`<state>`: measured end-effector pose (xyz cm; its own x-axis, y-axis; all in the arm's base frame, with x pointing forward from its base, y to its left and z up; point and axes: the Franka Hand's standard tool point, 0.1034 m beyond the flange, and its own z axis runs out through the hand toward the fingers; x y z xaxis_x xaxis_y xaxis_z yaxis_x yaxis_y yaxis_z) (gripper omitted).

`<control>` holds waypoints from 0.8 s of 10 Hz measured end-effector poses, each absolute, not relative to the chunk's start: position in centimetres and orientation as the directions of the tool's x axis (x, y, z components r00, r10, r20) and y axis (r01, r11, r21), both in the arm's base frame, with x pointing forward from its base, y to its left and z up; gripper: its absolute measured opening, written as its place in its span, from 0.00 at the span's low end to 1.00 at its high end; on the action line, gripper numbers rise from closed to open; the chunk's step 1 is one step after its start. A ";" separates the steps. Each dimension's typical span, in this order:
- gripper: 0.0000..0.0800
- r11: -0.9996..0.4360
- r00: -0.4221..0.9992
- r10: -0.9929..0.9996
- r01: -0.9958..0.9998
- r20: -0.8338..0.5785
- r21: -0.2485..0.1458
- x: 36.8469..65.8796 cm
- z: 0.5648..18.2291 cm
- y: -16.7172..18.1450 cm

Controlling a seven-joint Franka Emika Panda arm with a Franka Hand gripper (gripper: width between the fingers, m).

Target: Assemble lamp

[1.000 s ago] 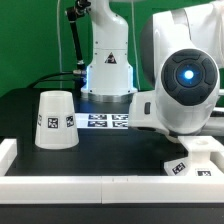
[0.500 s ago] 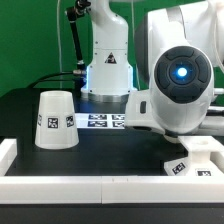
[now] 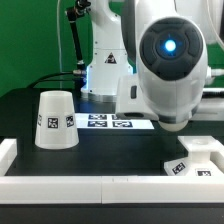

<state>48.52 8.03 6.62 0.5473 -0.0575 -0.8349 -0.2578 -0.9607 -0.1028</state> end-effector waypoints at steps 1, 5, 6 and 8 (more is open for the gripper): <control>0.72 -0.958 0.566 -0.060 -0.263 -0.822 -0.111 50.1 8.0 7.3; 0.72 -0.954 0.710 -0.113 -0.274 -0.696 -0.125 52.4 8.0 7.3; 0.72 -0.953 0.738 -0.127 -0.275 -0.663 -0.124 52.2 8.1 7.4; 0.72 -0.966 0.850 -0.106 -0.212 -0.516 -0.151 53.3 8.4 7.0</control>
Offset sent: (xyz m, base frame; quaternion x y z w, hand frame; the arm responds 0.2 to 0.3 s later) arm 0.0000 0.0000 0.0000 0.0000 0.1296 0.0000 0.9916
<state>53.35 7.01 8.41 0.8502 -0.1058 -0.5158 -0.2116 -0.9657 -0.1507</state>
